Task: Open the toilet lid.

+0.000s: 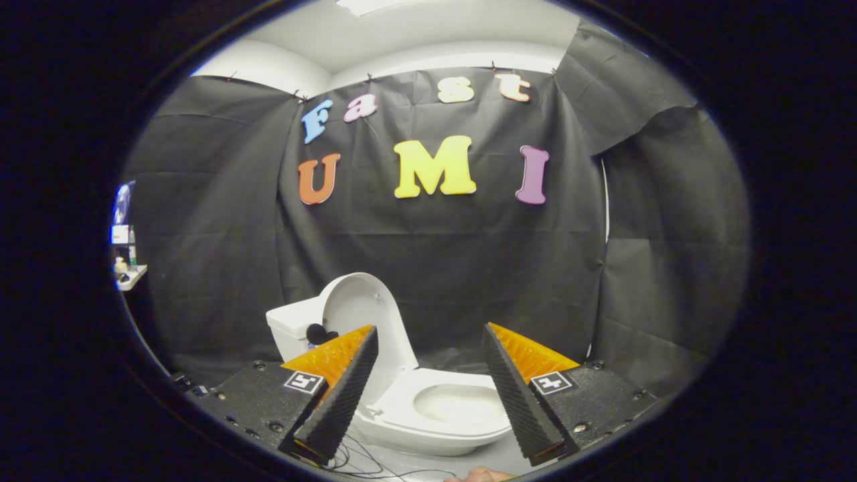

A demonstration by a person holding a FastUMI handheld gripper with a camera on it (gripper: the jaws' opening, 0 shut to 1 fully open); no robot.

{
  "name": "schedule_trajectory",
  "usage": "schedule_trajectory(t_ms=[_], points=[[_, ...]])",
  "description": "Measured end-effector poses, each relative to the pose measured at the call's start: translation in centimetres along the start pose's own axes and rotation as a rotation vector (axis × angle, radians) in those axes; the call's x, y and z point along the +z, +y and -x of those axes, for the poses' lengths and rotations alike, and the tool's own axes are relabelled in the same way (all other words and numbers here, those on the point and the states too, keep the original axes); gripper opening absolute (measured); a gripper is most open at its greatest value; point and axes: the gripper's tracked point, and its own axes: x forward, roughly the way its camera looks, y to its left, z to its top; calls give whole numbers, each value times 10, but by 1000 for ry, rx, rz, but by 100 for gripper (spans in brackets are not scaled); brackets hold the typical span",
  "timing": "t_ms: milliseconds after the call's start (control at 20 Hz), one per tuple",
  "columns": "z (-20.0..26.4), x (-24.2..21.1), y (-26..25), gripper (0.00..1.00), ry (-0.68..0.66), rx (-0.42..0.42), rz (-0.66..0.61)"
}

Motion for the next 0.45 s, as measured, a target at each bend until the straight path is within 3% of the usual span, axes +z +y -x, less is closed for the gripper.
schedule_trajectory(t_ms=[450], points=[[51,7,-42,98,-135,-8,-20]])
